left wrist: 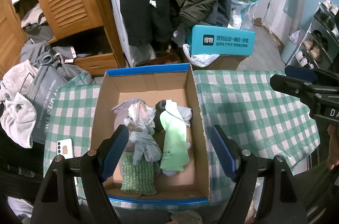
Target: Organize soft objects
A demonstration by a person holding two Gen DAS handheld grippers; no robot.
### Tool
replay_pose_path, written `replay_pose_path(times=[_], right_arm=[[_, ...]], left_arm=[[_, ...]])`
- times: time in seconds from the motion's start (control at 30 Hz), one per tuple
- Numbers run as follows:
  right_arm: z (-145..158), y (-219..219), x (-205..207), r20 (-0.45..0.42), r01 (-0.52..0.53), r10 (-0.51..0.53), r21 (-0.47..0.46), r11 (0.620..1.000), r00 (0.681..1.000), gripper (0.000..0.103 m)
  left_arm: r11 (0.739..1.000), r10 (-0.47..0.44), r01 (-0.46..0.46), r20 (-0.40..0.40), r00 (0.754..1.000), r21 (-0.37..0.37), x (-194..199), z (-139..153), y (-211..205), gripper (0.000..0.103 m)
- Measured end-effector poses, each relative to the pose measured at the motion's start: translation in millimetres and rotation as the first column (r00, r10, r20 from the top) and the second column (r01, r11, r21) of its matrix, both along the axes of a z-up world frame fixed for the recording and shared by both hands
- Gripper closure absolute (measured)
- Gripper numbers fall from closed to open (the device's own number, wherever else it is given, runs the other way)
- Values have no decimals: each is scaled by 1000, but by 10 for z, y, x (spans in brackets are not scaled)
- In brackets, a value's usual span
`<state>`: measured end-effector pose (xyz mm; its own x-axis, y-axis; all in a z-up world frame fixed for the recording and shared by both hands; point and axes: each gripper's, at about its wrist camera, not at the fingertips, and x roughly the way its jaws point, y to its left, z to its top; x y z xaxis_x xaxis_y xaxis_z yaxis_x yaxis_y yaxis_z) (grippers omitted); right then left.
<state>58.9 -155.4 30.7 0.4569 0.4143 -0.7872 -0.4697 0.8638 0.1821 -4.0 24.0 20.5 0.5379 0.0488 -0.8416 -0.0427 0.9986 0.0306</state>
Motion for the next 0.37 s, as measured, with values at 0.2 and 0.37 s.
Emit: replay_pose_path(times=[0.2, 0.37], right_arm=[[-2, -9, 0, 0, 0, 0, 0, 1000, 1000, 36], [-1, -7, 1, 0, -1, 1, -1, 1000, 1000, 36]], left_arm=[[1000, 1, -1, 16, 1000, 9, 1, 17, -40, 22], [1000, 1, -1, 16, 1000, 10, -2, -1, -98, 22]])
